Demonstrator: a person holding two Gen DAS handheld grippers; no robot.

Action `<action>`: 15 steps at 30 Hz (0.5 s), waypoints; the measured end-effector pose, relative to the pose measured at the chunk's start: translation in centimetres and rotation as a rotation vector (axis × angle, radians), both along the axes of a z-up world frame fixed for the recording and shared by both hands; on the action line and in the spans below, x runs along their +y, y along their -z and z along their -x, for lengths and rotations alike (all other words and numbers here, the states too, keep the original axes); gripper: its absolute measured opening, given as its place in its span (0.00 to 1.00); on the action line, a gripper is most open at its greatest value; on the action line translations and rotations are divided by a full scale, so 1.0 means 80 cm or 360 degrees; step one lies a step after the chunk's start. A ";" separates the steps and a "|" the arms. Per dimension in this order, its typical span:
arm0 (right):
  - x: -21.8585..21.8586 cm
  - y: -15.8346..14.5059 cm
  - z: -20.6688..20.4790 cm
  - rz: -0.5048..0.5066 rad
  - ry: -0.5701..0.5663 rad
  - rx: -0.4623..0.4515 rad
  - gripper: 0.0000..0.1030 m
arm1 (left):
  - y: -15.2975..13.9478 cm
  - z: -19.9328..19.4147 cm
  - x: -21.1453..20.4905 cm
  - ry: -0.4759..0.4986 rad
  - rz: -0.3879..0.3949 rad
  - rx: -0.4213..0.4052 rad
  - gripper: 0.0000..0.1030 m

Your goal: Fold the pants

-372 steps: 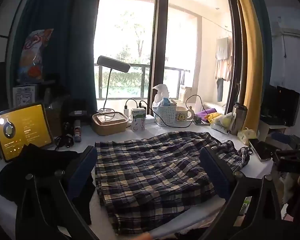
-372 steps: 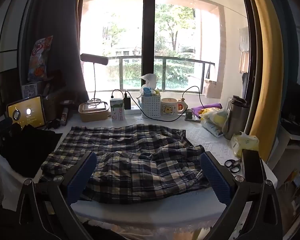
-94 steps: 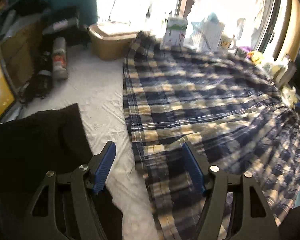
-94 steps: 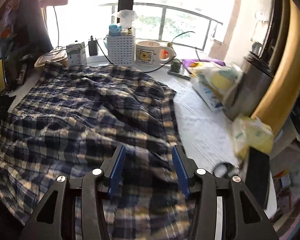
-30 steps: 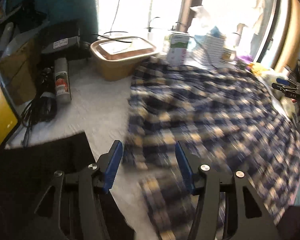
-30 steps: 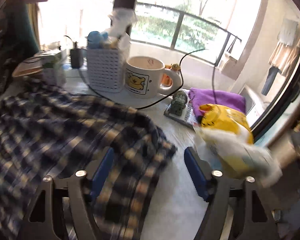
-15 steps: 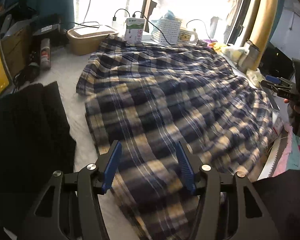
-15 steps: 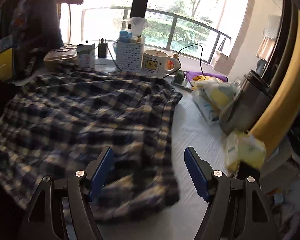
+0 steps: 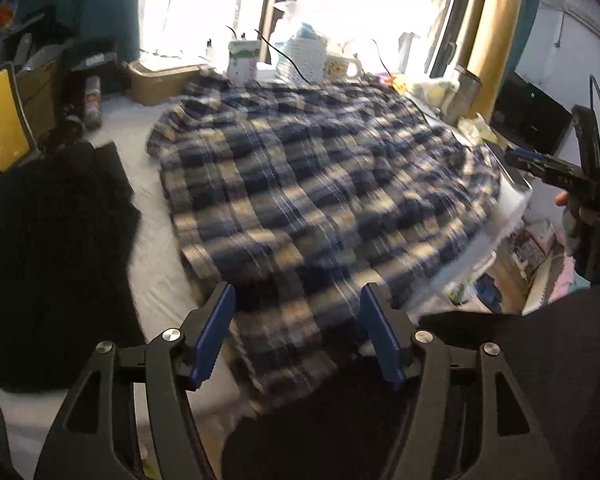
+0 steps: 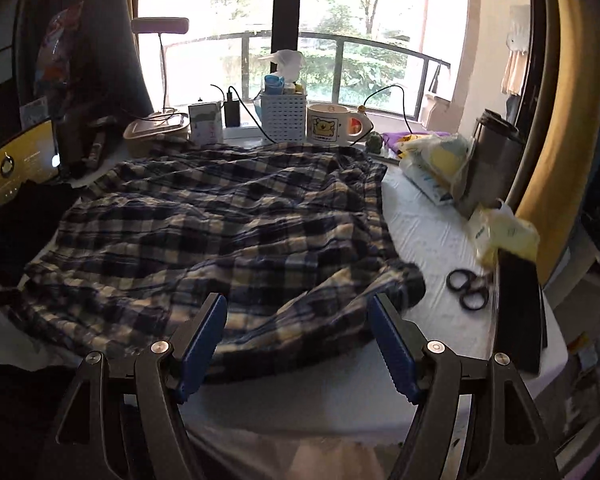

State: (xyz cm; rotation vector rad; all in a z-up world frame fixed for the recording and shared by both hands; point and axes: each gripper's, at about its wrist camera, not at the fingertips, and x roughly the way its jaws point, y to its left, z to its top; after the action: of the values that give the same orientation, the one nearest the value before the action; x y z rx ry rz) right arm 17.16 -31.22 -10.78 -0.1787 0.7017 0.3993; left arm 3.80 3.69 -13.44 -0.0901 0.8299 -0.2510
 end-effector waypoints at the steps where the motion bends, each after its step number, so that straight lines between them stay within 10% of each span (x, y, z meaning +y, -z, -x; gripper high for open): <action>1: -0.001 0.000 0.002 -0.0006 0.0004 0.0001 0.73 | 0.002 0.002 -0.006 0.0022 0.0015 0.0014 0.63; 15: -0.027 0.013 0.004 -0.0020 0.0056 0.0047 0.73 | 0.031 -0.001 -0.035 0.0004 -0.0298 0.0006 0.63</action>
State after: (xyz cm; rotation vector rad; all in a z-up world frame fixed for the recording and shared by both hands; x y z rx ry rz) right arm 16.85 -33.34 -11.83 -0.1486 0.7302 0.3730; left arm 3.90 0.91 -15.95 0.0858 0.8535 -0.1743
